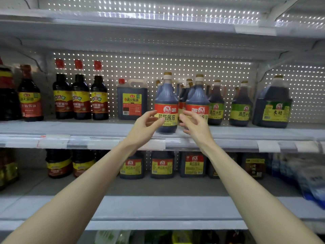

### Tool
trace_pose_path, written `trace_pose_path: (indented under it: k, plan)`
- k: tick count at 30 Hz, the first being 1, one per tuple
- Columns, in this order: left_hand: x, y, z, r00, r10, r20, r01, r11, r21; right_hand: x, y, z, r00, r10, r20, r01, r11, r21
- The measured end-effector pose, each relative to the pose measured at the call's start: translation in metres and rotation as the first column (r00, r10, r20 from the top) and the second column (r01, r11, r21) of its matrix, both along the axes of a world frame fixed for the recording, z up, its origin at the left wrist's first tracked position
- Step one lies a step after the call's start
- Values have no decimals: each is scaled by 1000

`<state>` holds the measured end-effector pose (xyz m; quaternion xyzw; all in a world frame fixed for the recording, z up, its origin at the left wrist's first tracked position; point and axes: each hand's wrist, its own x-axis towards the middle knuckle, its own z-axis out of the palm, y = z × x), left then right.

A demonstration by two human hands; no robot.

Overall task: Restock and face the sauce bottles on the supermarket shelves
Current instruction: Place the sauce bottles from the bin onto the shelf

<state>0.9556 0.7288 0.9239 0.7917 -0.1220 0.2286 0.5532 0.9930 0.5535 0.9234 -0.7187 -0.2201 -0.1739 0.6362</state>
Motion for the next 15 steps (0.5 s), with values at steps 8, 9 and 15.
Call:
trace_pose_path:
  k: [8, 9, 15]
  plan:
    - [-41, -5, -67, 996, -29, -81, 25, 999, -42, -39, -13, -60, 998, 5, -65, -5, 1000, -4]
    - [-44, -5, -79, 995, -32, -94, 27, 998, -48, -43, -15, -71, 997, 0, -76, -1, 1000, -11]
    - [-62, -14, -172, 966, -80, -244, 45, 988, -147, -64, -23, -169, 966, -11, -258, 7, 1000, -16]
